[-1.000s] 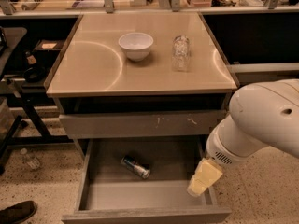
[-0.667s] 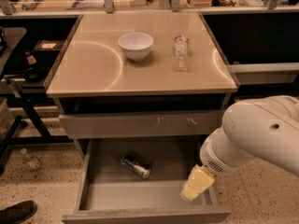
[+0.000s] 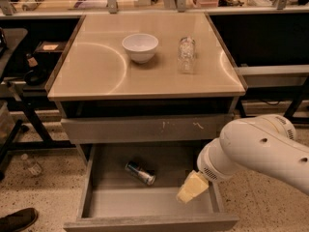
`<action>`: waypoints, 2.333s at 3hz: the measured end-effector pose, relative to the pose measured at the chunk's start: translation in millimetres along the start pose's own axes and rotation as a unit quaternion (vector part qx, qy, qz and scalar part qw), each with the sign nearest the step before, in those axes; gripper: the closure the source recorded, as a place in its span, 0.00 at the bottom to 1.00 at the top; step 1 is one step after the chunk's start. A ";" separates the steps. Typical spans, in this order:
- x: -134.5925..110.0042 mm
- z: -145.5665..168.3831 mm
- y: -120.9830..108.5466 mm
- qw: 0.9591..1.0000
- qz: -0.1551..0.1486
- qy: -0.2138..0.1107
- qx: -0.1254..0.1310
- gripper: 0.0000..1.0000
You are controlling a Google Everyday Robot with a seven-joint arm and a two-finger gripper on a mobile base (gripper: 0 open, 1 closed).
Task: Pick redbull can from middle drawer and place on counter
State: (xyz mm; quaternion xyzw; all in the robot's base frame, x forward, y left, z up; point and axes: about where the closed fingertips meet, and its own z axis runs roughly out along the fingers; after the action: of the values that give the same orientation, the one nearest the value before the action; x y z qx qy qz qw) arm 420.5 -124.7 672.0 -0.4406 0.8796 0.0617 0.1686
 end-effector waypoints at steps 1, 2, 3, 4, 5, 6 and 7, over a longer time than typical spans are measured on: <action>-5.5 32.3 0.3 1.000 0.013 -0.013 -0.014 0.00; -5.5 32.3 0.3 1.000 0.013 -0.013 -0.014 0.00; -5.3 45.1 7.8 0.999 0.034 -0.028 -0.008 0.00; -12.4 66.3 15.5 0.996 0.062 -0.060 -0.001 0.00; -21.3 82.7 17.5 0.993 0.079 -0.085 -0.004 0.00; -31.5 102.3 21.6 0.991 0.089 -0.094 -0.024 0.00; -33.3 113.3 24.5 0.991 0.092 -0.099 -0.024 0.00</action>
Offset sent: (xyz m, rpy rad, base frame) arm 0.0087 0.0107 -0.0237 0.0341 0.0104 -0.0109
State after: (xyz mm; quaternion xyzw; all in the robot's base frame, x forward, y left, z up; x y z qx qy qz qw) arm 446.9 -55.7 576.8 -0.3537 0.8935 0.1413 0.2379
